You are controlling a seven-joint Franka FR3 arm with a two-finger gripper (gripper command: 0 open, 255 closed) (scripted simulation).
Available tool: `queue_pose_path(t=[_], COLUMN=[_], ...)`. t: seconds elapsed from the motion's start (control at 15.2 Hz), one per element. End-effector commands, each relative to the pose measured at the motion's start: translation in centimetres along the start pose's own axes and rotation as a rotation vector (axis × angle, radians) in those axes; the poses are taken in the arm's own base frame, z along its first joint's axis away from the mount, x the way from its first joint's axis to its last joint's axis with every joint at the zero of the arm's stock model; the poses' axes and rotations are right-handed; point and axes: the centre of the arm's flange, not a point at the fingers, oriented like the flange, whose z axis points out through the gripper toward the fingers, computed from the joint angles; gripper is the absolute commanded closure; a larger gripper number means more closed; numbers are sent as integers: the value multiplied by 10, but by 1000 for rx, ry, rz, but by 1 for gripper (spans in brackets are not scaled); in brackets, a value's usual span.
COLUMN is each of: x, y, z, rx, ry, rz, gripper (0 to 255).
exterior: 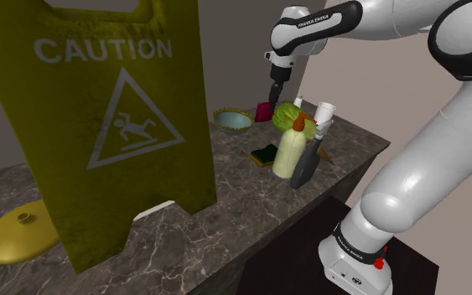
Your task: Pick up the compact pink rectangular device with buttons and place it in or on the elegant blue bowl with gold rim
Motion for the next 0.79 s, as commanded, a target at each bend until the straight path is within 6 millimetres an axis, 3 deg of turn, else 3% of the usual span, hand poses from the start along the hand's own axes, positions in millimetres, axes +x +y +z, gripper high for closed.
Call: queue_pose_path(t=[0.0, 0.59, 0.73], x=[15, 84, 86], y=[20, 108, 110], z=[8, 45, 51], rx=[-4, -20, -21], ry=[-5, -23, -24], rz=[-46, -236, -239], gripper=[0, 0, 0])
